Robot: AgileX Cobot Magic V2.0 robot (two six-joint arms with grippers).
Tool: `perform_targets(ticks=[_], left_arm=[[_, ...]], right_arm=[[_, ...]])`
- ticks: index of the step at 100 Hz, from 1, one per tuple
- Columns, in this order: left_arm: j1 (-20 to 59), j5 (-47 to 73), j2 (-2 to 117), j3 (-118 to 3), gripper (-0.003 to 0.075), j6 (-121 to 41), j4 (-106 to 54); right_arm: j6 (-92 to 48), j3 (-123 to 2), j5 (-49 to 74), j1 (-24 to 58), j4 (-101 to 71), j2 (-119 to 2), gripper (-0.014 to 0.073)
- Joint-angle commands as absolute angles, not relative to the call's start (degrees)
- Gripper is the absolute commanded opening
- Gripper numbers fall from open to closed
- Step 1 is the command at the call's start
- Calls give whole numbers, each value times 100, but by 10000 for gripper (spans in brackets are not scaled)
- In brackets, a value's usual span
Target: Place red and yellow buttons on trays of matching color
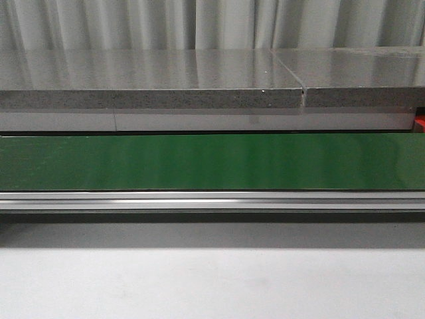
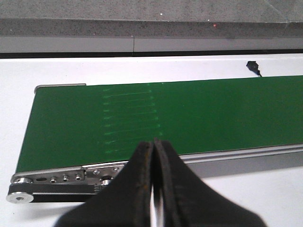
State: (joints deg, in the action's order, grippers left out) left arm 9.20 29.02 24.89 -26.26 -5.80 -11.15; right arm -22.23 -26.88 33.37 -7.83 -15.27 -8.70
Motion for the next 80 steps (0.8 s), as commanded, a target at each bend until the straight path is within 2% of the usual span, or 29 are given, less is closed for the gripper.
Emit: perform_targets(ticks=[1,39,80], left_arm=[[954,2481,2541,-2797,-19,-536,-1181],[954,2481,2541,-2797,-19,-536,-1181],[954,2481,2541,-2797,-19,-536,-1181]], right_arm=[[-2154,-2680,2684,-613,-1467,-862,-68],[-58,-1339,1198,-54,293,-243,-68],[175,-4,62,-8,413,155,-68]])
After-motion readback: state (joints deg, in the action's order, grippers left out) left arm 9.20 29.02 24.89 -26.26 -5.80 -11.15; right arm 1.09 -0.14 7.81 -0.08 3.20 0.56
